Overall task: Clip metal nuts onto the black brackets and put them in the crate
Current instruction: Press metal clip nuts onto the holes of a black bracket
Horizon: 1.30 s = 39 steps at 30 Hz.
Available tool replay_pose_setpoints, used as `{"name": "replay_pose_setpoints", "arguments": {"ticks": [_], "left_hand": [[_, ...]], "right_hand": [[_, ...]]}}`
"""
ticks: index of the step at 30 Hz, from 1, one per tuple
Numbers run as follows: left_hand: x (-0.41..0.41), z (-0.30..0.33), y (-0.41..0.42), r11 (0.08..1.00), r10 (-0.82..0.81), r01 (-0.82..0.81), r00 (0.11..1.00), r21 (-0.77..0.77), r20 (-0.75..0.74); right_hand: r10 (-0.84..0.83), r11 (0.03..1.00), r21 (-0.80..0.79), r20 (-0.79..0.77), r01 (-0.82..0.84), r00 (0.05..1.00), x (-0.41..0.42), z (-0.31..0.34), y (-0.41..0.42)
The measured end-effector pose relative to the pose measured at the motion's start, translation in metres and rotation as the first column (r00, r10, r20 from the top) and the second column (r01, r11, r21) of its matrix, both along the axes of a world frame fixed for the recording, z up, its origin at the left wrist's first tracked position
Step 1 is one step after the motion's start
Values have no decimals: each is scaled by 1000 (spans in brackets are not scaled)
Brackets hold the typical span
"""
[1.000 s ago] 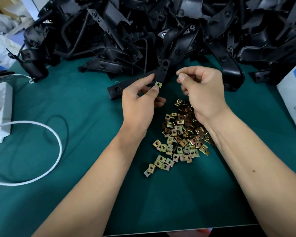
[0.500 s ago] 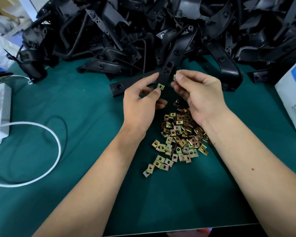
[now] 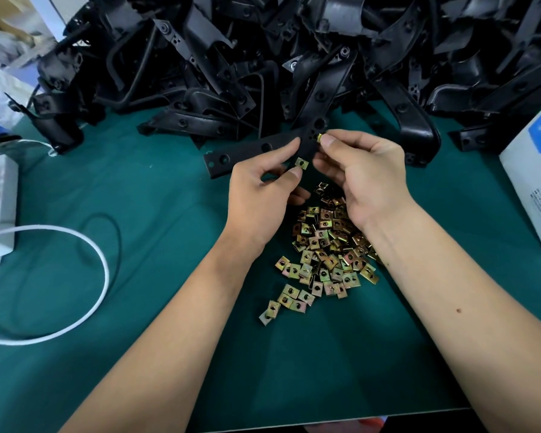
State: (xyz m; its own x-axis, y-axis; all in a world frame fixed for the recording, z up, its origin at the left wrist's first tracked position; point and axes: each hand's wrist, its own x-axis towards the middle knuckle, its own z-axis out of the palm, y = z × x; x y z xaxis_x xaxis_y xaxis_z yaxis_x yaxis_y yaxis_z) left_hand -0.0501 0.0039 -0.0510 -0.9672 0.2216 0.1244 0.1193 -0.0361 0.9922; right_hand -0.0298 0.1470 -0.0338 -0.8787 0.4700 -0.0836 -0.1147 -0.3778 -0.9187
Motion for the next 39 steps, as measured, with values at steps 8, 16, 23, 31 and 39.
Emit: {"name": "replay_pose_setpoints", "arguments": {"ticks": [8,16,23,31,39], "left_hand": [[0,0,-2,999,-44,43,999,-31,-31],[-1,2,-4,996,-84,82,995,-48,-56],[-9,5,-6,994,86,-84,996,63,-21],[-16,2,-11,958,224,-230,973,171,54],[-15,3,-10,969,201,-209,977,134,70]], "right_hand": [[-35,998,43,22,34,999,1,1,1],[-64,993,96,21,62,998,3,0,-1],[-78,947,310,-12,78,997,1,6,9],[-143,300,954,55,-10,988,2,4,29],[54,-1,920,392,-392,919,5,13,21]]}}
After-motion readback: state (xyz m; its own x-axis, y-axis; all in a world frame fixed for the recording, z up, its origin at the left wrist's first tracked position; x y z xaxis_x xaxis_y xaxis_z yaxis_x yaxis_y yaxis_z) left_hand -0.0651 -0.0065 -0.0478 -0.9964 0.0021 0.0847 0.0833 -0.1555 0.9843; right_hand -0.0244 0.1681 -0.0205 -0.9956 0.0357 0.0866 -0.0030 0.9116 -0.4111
